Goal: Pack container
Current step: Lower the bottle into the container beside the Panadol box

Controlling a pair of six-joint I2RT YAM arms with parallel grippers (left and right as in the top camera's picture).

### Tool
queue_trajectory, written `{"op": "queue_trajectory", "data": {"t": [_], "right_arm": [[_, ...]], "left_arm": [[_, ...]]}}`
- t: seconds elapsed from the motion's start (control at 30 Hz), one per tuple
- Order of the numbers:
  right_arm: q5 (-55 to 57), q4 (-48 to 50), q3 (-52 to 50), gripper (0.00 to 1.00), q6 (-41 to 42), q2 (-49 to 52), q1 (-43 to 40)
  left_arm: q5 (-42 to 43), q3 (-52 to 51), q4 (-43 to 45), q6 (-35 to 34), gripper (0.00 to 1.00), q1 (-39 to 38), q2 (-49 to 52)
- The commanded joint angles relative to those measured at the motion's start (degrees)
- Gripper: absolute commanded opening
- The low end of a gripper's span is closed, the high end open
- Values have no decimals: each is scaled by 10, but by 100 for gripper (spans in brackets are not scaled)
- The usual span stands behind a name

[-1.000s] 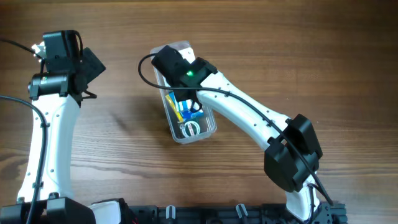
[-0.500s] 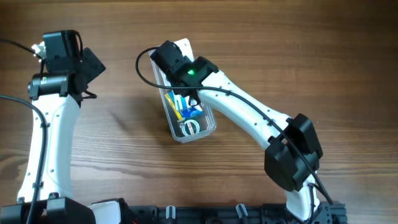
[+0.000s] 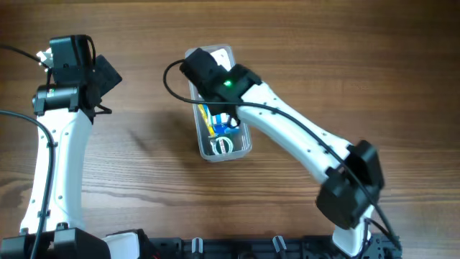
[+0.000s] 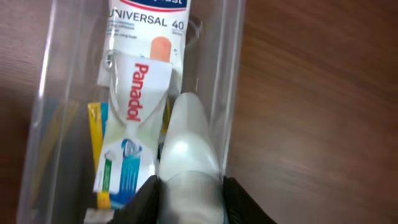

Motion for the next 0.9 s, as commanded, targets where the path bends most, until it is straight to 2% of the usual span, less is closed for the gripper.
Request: {"op": "queue_trajectory", "data": {"t": [0.0, 0.33, 0.87], "right_arm": [[-3, -8, -10, 5, 44, -23, -5], [-5, 32, -30, 4, 66, -7, -14], [-32, 14, -31, 4, 73, 42, -15]], "left_arm": [[-5, 9, 0, -1, 100, 3, -5], [-5, 9, 0, -1, 100, 3, -5], [-5, 9, 0, -1, 100, 3, -5]]}}
